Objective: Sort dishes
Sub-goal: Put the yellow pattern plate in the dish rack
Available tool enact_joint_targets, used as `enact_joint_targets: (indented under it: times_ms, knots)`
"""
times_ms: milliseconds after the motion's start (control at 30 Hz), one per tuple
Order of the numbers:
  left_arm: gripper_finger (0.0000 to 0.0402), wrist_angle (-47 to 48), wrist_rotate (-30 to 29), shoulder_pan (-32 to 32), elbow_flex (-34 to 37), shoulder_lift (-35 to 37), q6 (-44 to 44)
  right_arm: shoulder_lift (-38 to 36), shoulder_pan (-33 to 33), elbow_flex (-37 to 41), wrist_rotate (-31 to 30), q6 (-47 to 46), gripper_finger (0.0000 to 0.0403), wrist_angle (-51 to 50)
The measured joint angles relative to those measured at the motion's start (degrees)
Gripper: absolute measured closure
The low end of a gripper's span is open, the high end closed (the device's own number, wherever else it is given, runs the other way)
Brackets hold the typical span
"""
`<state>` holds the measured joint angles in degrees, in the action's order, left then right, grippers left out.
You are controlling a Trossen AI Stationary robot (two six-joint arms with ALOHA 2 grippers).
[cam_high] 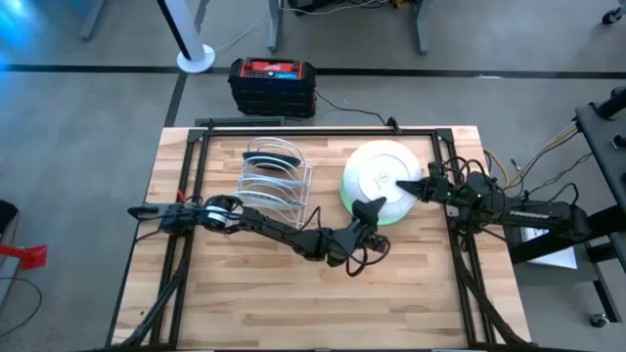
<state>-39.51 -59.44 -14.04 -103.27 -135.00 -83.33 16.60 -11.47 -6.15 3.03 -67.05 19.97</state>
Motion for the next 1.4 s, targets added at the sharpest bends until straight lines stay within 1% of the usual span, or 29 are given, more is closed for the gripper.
enact_joint_targets:
  times_ms: [167,300,400,633,767,1000,1200,1300,1400]
  knots:
    - [0.0231,0.11,-2.40,-0.16,-0.08,0.00,2.09,0.07,-0.04,0.00,-0.53,0.24,0.0378,0.08]
    - [0.0216,0.07,-3.51,-0.33,-0.08,0.01,4.73,0.02,-0.04,0.00,-0.58,1.31,0.0378,0.26]
    - [0.0194,0.01,-4.80,-0.35,-0.08,0.03,6.60,0.03,-0.04,0.00,-1.30,2.21,0.0378,0.38]
    - [0.0130,-0.97,-7.28,-0.44,-0.08,0.13,5.91,0.02,-0.06,0.00,-2.16,4.07,0.0378,0.44]
    - [0.0109,-1.00,-8.10,-0.69,-0.08,0.30,5.34,0.00,-0.06,0.00,-2.98,5.49,0.0378,0.46]
    - [0.0106,-1.42,-10.86,-1.53,-0.08,0.97,2.80,-0.07,-0.06,-0.01,-3.72,7.00,0.0378,2.00]
    - [0.0106,-1.67,-11.50,-2.64,-0.08,1.01,2.59,-0.07,-0.06,-0.02,-4.67,8.47,0.0378,2.58]
    - [0.0106,-3.68,-12.82,-3.15,-0.13,1.11,1.28,-0.04,-0.14,0.00,-6.18,11.98,0.0378,3.49]
    - [0.0106,-6.52,-13.46,-4.01,-0.32,1.64,0.31,0.07,-0.15,0.08,-8.00,16.67,0.0378,2.33]
